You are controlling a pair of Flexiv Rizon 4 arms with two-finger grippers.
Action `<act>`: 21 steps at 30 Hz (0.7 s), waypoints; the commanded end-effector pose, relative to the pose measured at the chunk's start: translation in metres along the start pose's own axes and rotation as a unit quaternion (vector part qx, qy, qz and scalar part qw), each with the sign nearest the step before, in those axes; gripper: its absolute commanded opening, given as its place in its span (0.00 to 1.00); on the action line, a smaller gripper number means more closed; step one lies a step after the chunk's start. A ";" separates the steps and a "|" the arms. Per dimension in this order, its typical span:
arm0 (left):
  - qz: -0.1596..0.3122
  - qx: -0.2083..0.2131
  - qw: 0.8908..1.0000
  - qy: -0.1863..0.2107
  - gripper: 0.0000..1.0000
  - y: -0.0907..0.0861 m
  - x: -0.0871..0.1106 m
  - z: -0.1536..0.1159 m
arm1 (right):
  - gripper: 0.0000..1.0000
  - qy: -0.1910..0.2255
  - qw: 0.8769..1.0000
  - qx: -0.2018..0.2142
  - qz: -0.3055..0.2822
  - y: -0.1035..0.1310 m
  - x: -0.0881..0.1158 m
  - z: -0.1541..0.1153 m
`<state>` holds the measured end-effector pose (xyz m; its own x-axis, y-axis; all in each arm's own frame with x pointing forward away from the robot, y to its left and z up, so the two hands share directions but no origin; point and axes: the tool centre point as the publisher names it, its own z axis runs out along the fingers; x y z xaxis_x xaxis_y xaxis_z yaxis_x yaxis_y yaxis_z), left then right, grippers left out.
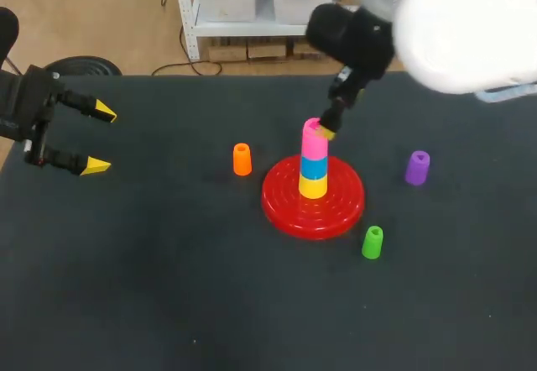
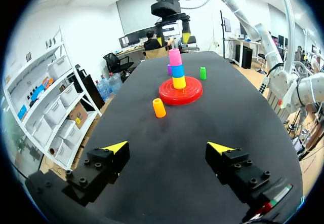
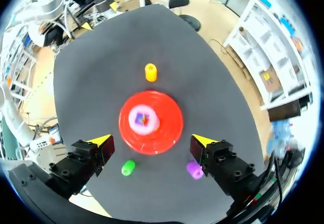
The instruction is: Pick up and stack the cylinders on the red base in this order: pink,purple,orange,green
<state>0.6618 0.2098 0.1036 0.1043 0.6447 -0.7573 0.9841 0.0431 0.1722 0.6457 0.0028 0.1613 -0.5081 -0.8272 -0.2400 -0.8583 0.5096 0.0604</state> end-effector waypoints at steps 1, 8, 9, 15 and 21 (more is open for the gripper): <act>0.001 -0.001 1.000 -0.001 1.00 -0.001 0.001 0.000 | 1.00 -0.022 0.999 0.038 0.026 0.003 0.050 -0.021; 0.001 -0.001 1.000 -0.001 1.00 -0.001 0.001 0.000 | 1.00 0.023 0.996 0.042 0.075 -0.009 0.090 -0.008; 0.001 -0.001 1.000 -0.001 1.00 -0.001 0.001 0.000 | 1.00 0.027 0.996 0.041 0.079 -0.010 0.094 -0.005; 0.001 -0.001 1.000 -0.001 1.00 -0.001 0.001 0.000 | 1.00 0.057 0.993 0.042 0.092 -0.015 0.112 0.020; 0.001 -0.001 1.000 -0.001 1.00 -0.001 0.001 0.000 | 1.00 0.074 0.990 0.049 0.106 -0.028 0.128 0.036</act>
<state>0.6618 0.2100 0.1035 0.1041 0.6448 -0.7572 0.9841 0.0433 0.1721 0.6023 -0.1056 0.1018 -0.6831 -0.7246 -0.0911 -0.7280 0.6855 0.0062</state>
